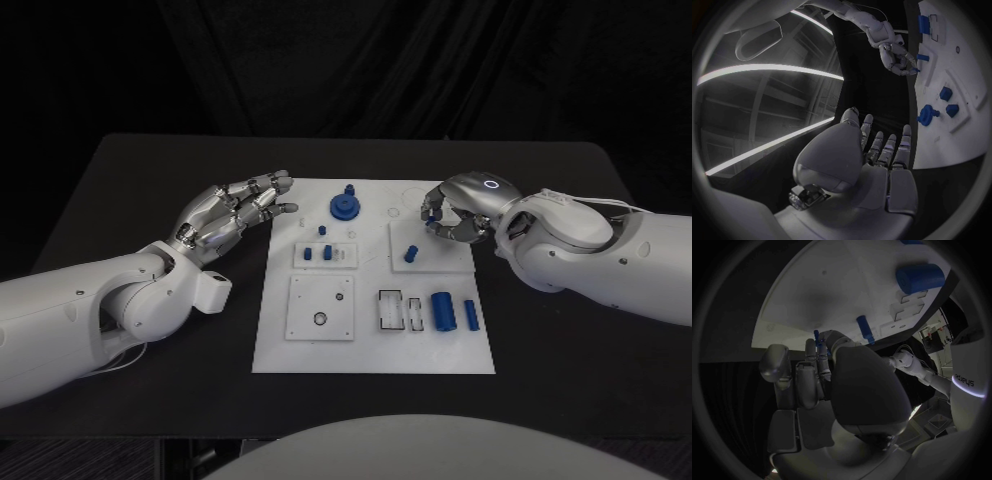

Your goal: Assemble the parts on the task board

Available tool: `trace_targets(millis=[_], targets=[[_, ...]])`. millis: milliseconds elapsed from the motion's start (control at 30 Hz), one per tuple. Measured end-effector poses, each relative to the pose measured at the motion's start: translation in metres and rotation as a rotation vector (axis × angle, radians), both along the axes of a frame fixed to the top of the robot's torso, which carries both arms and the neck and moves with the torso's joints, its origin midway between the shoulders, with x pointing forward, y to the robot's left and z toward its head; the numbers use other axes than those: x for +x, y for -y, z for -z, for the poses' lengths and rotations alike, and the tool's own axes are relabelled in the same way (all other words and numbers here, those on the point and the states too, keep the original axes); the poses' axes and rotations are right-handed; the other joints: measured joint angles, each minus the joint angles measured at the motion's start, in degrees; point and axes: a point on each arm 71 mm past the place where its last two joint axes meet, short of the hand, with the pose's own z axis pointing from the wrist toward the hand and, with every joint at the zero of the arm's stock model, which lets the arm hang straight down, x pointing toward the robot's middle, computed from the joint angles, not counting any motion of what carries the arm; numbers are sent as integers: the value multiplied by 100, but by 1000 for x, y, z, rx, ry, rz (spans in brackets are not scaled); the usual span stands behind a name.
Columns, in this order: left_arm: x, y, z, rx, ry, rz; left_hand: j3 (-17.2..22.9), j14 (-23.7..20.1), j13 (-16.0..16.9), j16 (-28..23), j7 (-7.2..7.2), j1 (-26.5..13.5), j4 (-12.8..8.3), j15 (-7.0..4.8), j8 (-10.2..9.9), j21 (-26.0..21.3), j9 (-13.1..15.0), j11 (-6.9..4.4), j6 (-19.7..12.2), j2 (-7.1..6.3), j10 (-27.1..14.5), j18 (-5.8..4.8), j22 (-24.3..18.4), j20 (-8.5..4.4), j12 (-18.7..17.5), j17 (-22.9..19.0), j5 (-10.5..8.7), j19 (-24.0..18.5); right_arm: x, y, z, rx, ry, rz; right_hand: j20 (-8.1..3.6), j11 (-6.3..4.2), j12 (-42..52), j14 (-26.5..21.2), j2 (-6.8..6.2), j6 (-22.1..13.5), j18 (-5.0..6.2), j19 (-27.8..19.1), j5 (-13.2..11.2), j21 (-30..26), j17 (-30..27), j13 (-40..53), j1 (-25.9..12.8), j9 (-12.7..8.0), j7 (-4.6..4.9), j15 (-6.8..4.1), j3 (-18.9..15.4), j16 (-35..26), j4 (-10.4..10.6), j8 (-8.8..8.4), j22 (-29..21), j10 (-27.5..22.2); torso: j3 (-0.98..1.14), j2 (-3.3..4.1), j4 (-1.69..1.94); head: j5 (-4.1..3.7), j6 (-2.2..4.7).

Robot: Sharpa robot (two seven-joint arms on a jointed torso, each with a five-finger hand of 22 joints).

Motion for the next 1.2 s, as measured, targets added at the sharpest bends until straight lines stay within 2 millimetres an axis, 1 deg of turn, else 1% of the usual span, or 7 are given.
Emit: trace_targets(millis=[367,600,667,700,800,933,1200], targets=[[0,3,1,1,-4,5,17,0,0,-11,0,0,-17,0,0,0,-6,0,0,0,0,0,-89,0,0,-6,0,0,1,-5,-30,19,48,-19,0,3,-63,0,0,-31,1,0,-65,0,0,-51,0,40,11,0,5,-26,-5,-1,0,3,-2,5,-7,40,0],[0,4,2,2,-8,8,17,0,0,-22,-2,22,-17,0,0,0,-7,21,-43,22,-21,1,-111,0,0,-6,0,0,-17,-33,-36,47,18,-98,0,20,-99,0,0,-33,1,0,-116,0,0,-70,0,41,10,0,5,-26,-5,-7,-1,20,-2,15,2,94,0],[0,4,3,2,-10,8,33,-22,0,-22,-2,22,-1,21,0,0,-14,21,-43,22,-21,-91,-118,0,0,-6,0,0,-22,-43,-36,51,4,-128,0,19,-132,0,0,-33,1,0,-182,0,0,-89,0,60,9,0,5,-26,-5,-29,-1,46,-4,15,4,119,0],[0,4,3,3,-11,8,43,-22,0,-22,-2,39,-11,21,0,0,-14,21,-44,39,-21,-92,-118,0,0,-6,0,0,-24,-48,-36,52,-3,-140,0,19,-132,0,0,-40,1,0,-211,0,0,-98,0,83,3,0,5,-26,-5,-30,-1,60,-5,15,6,137,0],[-1,4,6,4,-17,7,49,-22,0,-22,-2,46,-16,21,0,0,-14,21,-43,46,-21,-92,-123,0,0,-6,23,0,-30,-62,-32,52,-28,-177,0,20,-153,0,0,-41,1,0,-254,0,0,-107,0,94,2,0,5,-26,-5,-35,-1,60,-7,15,7,248,0],[-2,4,8,5,-23,6,59,-22,0,-22,19,46,-27,21,0,0,-19,21,-64,46,-21,-91,-137,-14,-22,-6,23,-14,-37,-82,-25,46,-66,-228,0,20,-176,0,-1,-41,1,0,-265,0,0,-124,-1,112,2,0,5,-26,-4,-40,-1,60,-7,19,12,482,0],[-3,3,11,7,-30,4,80,-22,0,-46,19,104,-48,21,0,-4,-18,21,-65,61,-21,-90,-209,-16,-22,-12,44,-55,-47,-117,-9,17,-133,-313,29,20,-278,0,32,-72,2,-30,-291,-51,0,-192,-34,123,12,1,4,-46,-4,-89,-2,61,-9,15,23,770,0]])
